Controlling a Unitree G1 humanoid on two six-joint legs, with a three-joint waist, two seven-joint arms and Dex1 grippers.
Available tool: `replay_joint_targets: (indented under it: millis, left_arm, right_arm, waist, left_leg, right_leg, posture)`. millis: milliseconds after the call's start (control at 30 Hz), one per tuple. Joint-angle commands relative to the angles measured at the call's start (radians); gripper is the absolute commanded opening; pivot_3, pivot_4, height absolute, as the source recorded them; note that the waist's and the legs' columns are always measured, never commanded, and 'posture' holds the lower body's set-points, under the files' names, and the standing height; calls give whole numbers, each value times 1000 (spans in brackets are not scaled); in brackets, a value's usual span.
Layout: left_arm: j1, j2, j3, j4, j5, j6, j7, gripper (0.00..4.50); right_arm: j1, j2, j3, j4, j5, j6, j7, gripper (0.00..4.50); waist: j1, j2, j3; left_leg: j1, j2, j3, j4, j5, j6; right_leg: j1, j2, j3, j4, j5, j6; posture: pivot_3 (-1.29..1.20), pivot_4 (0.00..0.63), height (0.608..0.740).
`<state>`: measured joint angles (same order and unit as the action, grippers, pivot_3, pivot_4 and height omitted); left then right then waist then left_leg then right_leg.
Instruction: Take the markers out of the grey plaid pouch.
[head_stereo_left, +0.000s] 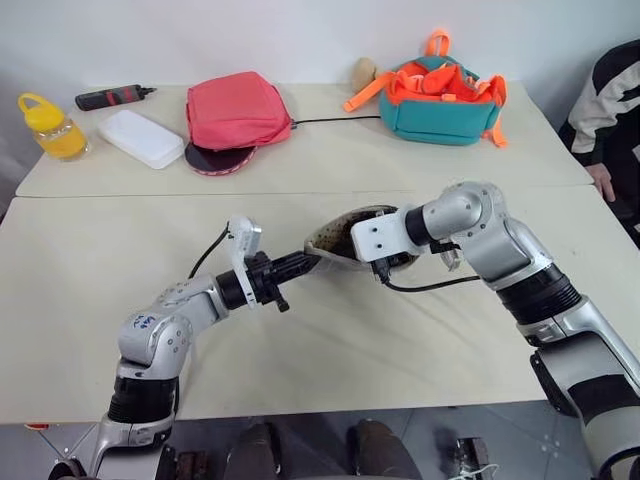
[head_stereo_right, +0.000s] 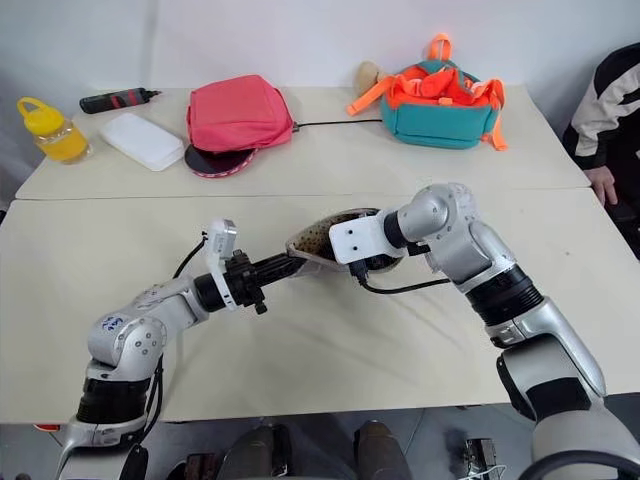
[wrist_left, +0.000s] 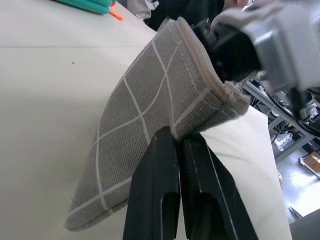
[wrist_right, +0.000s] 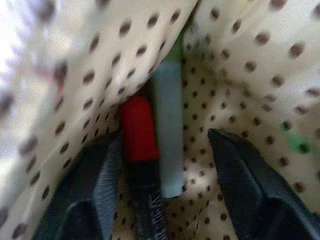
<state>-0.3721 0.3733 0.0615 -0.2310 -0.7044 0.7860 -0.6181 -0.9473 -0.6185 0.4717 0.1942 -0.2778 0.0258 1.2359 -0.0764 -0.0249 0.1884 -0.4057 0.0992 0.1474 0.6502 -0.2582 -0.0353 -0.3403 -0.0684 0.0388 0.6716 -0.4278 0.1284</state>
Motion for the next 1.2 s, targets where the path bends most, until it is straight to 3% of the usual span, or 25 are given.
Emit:
replay_joint_targets:
  millis: [33,133,800,900,1200]
  left_arm:
    - [10,-5,11,-42,-7,-29,-2,0]
    - [19,-7,9,-49,-9,-25,0,0]
    - [24,-4,5,-69,-26,-14,3,0]
    - [21,-8,1,-69,-24,-15,6,0]
    - [30,8,19,-19,19,-66,8,0]
  right_arm:
    - [20,-15,4,4,-28,-33,-15,1643]
    - [32,-10,8,7,-43,-46,-25,670]
    - [26,32,25,121,-130,-125,-114,670]
    - [25,38,19,123,-135,-135,-137,86]
    - [38,7,-55,32,-44,-101,-89,36]
  waist:
    - [-3,0,0]
    - [-6,0,0]
    - [-11,0,0]
    - [-12,0,0]
    - [-8,0,0]
  left_leg:
    - [0,0,0,0,0,0]
    - [0,0,0,0,0,0]
    - [2,2,1,3,0,0]
    - [3,2,1,3,0,0]
    - [2,2,1,2,0,-1]
  right_leg:
    - [0,0,0,0,0,0]
    - [0,0,0,0,0,0]
    - [2,4,4,1,0,-1]
    - [2,5,5,1,0,-1]
    - [2,5,5,1,1,-1]
  posture:
    - [0,150,740]
    - [0,150,740]
    - [0,150,740]
    - [0,150,740]
    - [0,150,740]
